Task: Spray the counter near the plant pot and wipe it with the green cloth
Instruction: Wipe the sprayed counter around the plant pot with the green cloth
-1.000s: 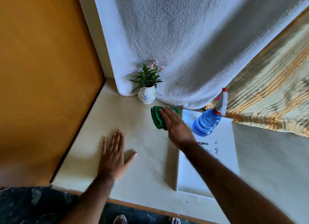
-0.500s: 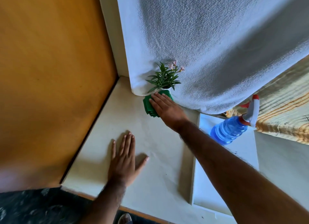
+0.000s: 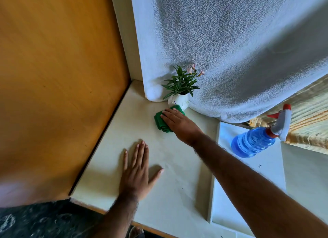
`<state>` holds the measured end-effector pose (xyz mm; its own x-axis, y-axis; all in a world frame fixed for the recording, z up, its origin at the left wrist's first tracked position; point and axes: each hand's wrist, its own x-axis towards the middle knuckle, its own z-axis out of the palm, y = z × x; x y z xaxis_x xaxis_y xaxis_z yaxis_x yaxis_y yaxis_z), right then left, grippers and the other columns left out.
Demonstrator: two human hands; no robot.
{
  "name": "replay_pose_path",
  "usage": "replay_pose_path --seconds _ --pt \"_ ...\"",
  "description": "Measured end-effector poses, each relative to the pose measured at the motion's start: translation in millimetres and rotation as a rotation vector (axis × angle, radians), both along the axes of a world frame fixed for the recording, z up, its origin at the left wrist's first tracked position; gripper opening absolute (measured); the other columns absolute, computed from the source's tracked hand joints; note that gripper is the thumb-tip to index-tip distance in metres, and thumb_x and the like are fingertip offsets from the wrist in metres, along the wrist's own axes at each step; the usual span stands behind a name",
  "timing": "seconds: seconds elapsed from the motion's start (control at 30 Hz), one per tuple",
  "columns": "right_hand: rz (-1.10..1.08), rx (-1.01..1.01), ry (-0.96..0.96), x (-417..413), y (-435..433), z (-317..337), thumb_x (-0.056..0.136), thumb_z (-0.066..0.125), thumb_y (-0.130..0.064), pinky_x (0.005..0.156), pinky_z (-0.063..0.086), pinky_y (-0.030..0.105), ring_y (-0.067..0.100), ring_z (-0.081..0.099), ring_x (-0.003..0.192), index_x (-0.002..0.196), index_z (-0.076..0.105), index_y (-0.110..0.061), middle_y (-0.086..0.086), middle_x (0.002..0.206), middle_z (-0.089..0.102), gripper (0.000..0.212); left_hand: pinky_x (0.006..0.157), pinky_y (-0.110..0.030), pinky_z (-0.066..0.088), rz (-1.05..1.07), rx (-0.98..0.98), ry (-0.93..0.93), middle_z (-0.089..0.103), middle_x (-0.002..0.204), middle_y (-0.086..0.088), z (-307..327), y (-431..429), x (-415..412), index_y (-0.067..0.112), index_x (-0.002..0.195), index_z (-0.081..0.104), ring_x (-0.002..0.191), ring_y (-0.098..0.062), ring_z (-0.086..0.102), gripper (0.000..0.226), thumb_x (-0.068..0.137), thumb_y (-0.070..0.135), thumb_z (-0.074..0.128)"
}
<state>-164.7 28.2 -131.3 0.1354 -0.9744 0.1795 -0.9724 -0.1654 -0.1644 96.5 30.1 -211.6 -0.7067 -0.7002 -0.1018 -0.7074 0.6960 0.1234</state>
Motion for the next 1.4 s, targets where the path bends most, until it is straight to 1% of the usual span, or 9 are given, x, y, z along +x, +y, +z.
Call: replay_pose_path --seconds 0.13,0.27,0.43,0.63,0.73,0.9,1.03,1.2,1.4 --pt "0.08 -0.097 0.11 -6.3 -14.3 14.7 0.094 0.047 0.006 0.115 0.033 0.056 0.042 0.044 0.136 0.135 0.053 0.006 0.025 0.142 0.053 0.042 0.127 -0.063 0.017 -0.003 0.001 -0.005 0.007 0.175 -0.011 2.5 0.4 0.5 0.008 0.164 0.007 0.162 -0.028 0.008 0.106 0.091 0.084 0.024" --pt "0.116 -0.013 0.097 -22.2 -20.7 16.6 0.089 0.054 0.01 0.116 0.03 0.056 0.043 0.046 0.134 0.131 0.056 0.008 0.027 0.138 0.055 0.042 0.127 -0.063 0.018 -0.006 0.001 -0.009 0.008 0.174 -0.012 4.8 1.2 -1.0 0.008 0.164 0.008 0.161 -0.029 0.009 0.106 0.092 0.084 0.022" --pt "0.105 0.115 -0.022 -16.6 -17.5 -1.0 0.082 0.049 0.016 0.117 0.024 0.052 0.042 0.046 0.135 0.131 0.057 0.008 0.027 0.137 0.056 0.049 0.127 -0.062 0.017 -0.005 -0.004 -0.007 0.008 0.174 -0.011 6.6 2.0 -1.3 0.008 0.164 0.008 0.161 -0.028 0.009 0.104 0.092 0.083 0.022" --pt "-0.058 0.22 -0.222 -7.5 -13.9 -8.6 0.074 0.046 0.025 0.12 0.012 0.033 0.032 0.034 0.144 0.142 0.048 -0.001 0.018 0.15 0.045 0.073 0.127 -0.062 0.019 -0.001 0.001 0.004 0.01 0.174 -0.011 9.1 2.1 -1.4 0.008 0.164 0.011 0.161 -0.028 0.012 0.104 0.092 0.082 0.024" --pt "-0.007 0.084 -0.184 -2.9 -16.4 3.6 0.074 0.045 0.024 0.119 0.021 0.045 0.041 0.042 0.137 0.134 0.055 0.004 0.022 0.142 0.054 0.065 0.126 -0.063 0.02 0.001 0.002 0.001 0.01 0.174 -0.011 10.3 2.3 -1.2 0.008 0.164 0.011 0.161 -0.028 0.012 0.104 0.092 0.082 0.023" --pt "0.064 -0.036 -0.04 -18.9 -19.7 18.3 0.082 0.031 0.003 0.112 0.033 0.062 0.048 0.05 0.129 0.124 0.063 0.008 0.026 0.131 0.062 0.053 0.126 -0.063 0.021 -0.003 -0.004 0.011 0.013 0.174 -0.012 9.8 2.8 -0.1 0.007 0.163 0.014 0.161 -0.029 0.014 0.103 0.092 0.081 0.026" --pt "0.094 0.034 -0.085 -25.0 -15.2 6.3 0.065 0.056 0.027 0.113 0.03 0.06 0.048 0.048 0.13 0.123 0.062 0.009 0.027 0.132 0.06 0.062 0.126 -0.063 0.021 -0.008 -0.014 0.01 0.012 0.174 -0.012 8.6 2.6 -1.0 0.007 0.163 0.013 0.161 -0.029 0.014 0.103 0.093 0.082 0.024" --pt "0.008 0.183 -0.211 -16.6 -12.3 -16.0 0.072 0.049 0.027 0.121 0.018 0.041 0.035 0.038 0.141 0.137 0.054 0.0 0.02 0.146 0.049 0.071 0.126 -0.063 0.02 -0.008 -0.021 0.023 0.011 0.174 -0.011 6.5 2.4 -0.4 0.008 0.163 0.011 0.161 -0.028 0.012 0.103 0.093 0.081 0.027" --pt "0.107 -0.039 -0.098 -14.2 -18.9 -4.8 0.074 0.054 0.024 0.114 0.031 0.058 0.044 0.048 0.133 0.126 0.062 0.004 0.022 0.133 0.061 0.057 0.127 -0.062 0.019 -0.002 -0.02 0.015 0.008 0.175 -0.01 4.2 0.7 0.1 0.009 0.164 0.009 0.162 -0.026 0.009 0.104 0.092 0.082 0.028"
